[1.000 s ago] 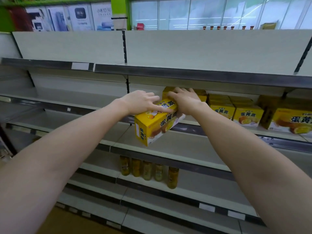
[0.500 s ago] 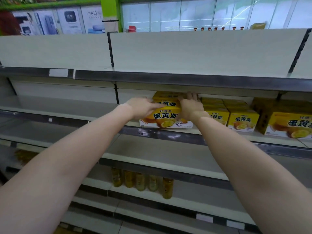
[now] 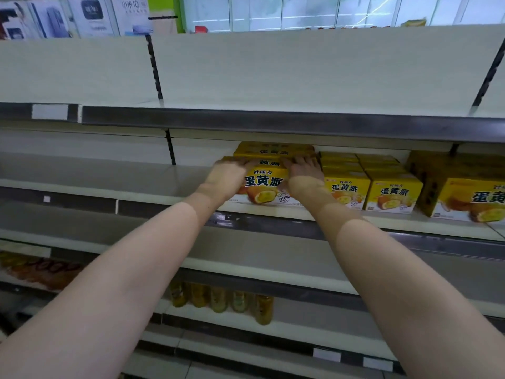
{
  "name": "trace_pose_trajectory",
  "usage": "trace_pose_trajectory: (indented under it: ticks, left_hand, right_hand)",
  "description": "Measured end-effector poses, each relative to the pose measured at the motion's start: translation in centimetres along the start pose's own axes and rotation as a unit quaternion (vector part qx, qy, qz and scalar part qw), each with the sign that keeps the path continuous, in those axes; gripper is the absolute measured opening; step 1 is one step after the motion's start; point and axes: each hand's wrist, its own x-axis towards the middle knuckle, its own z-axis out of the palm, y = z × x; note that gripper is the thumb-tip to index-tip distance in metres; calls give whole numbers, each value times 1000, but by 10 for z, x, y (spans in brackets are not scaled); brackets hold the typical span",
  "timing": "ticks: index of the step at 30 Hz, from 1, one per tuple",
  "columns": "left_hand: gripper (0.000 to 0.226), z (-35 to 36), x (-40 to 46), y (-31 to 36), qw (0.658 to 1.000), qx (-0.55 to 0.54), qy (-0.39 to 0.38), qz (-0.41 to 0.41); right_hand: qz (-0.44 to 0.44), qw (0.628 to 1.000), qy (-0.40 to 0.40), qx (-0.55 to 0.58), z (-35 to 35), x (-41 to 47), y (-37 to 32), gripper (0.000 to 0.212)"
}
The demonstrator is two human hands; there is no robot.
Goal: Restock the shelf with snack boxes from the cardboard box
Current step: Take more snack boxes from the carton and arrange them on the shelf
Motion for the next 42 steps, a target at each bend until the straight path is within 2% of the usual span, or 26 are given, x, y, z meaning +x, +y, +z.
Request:
trace_pose_trajectory:
  ticks: [7,9,11,13,16,18,22,26,28,33,35,42]
  left_hand:
    - [59,11,27,5,997,20,-48,-49]
    - [55,10,33,3,996,32,-73,-46]
    - [58,7,40,-3,998,19,-58,-31]
    - [67,7,46,-10,998,-33,-54,-24]
    - [82,7,53,-12,981,-148,-121,-36]
    - [83,8,55,-8,971,-184,-142,-50]
    - [76,12,54,-3,972,-193,-124,-54]
    - [81,19,55,-3,981,-149,-116,-43]
    - [82,20,56,-3,983,-142,-113,-41]
    - [83,25,59,-9,980,-158,-118,-36]
    - [83,24,58,-9,981,-154,-116,-32]
    - [82,9,46,0,983,-144,-104,-45]
  right_hand:
    - [-6,999,34,-3,13,17,8,78]
    - [-20,999,37,-9,14,18,10,77]
    - [-24,999,34,-4,14,19,12,78]
    - [-24,999,28,-1,13,19,12,79]
    - [-20,1000,25,-1,11,18,11,80]
    - [-18,999,27,-4,11,18,11,80]
    - [-19,999,27,-5,12,18,10,80]
    - [-20,999,33,-20,12,18,8,76]
    - [-13,999,27,-31,5,17,5,69]
    - [11,997,44,-59,-8,16,-6,35]
    - [15,998,43,-49,-7,16,-9,29]
    - [6,999,18,-50,7,16,-6,53]
